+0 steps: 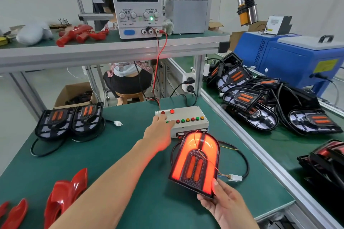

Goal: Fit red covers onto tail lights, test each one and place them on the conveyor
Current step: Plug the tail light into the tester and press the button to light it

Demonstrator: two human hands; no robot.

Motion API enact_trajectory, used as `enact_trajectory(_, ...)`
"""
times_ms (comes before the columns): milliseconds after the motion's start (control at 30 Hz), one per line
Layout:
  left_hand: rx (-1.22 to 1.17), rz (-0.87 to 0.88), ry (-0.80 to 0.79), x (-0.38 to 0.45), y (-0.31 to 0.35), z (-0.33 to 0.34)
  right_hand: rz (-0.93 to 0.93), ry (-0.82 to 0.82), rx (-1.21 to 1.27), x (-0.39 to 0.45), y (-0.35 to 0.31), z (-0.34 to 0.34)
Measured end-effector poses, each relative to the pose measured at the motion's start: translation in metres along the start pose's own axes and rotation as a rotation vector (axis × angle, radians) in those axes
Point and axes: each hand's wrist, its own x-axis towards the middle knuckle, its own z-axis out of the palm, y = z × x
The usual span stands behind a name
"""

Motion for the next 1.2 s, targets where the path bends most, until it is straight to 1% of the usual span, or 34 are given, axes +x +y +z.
enact_trajectory(233,-0.027,-0.011,-0.026,0.002,-0.003,0.003,0.005,0.007,-0.027,0.001,0.002,-0.002)
enact_trajectory(1000,0.026,0.001,-0.005,0.002,-0.001,0.001,0.031,0.007,-0.017,-0.004,-0.004,0.002)
enact_trajectory(1067,0.072,0.013,0.031,0.004,-0.001,-0.003,0.041,-0.009,-0.018,-0.004,-0.005,0.002)
enact_trajectory(1133,0.126,0.047,0.127,0.009,0.0,-0.008,0.049,-0.026,-0.024,-0.005,-0.005,0.002)
enact_trajectory(1200,0.101,0.114,0.193,0.017,0.004,-0.013,0.055,-0.034,-0.022,-0.005,-0.006,0.001)
